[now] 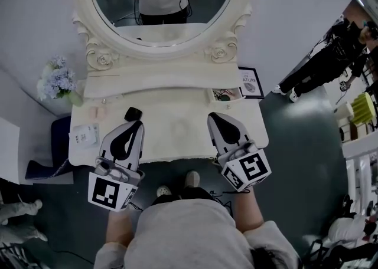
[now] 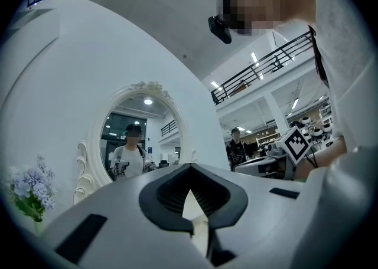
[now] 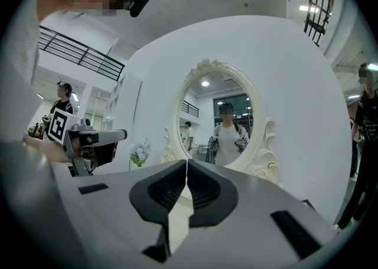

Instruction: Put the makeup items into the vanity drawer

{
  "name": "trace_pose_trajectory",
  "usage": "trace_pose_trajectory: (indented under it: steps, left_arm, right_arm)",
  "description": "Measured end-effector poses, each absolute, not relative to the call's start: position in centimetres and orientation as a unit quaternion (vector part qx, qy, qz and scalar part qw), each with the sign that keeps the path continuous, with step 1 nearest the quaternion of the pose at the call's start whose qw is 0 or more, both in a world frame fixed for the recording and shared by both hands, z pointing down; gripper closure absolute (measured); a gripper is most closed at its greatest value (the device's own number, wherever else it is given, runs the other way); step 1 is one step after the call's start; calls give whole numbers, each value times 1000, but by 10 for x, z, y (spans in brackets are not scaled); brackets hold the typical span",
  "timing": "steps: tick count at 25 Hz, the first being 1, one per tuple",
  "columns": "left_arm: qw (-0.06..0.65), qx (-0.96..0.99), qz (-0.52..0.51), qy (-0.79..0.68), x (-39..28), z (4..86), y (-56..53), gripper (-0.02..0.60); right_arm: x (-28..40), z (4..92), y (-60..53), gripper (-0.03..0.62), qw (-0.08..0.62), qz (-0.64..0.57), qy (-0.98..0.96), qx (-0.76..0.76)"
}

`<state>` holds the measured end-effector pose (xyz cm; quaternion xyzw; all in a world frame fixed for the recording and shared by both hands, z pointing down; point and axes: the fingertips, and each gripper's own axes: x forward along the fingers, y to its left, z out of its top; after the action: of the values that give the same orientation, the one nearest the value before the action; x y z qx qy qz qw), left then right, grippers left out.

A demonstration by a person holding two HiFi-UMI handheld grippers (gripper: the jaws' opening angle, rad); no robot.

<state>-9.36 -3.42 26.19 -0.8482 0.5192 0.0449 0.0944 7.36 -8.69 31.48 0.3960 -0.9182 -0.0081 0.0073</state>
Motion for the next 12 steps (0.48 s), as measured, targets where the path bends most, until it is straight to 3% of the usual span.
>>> trace_pose_trajectory:
  steps: [12]
  left_arm:
    - [101,-852,56,511,-105,255,-17,574]
  right_arm:
    - [64,291,-60,571,-20,-30,-912,409]
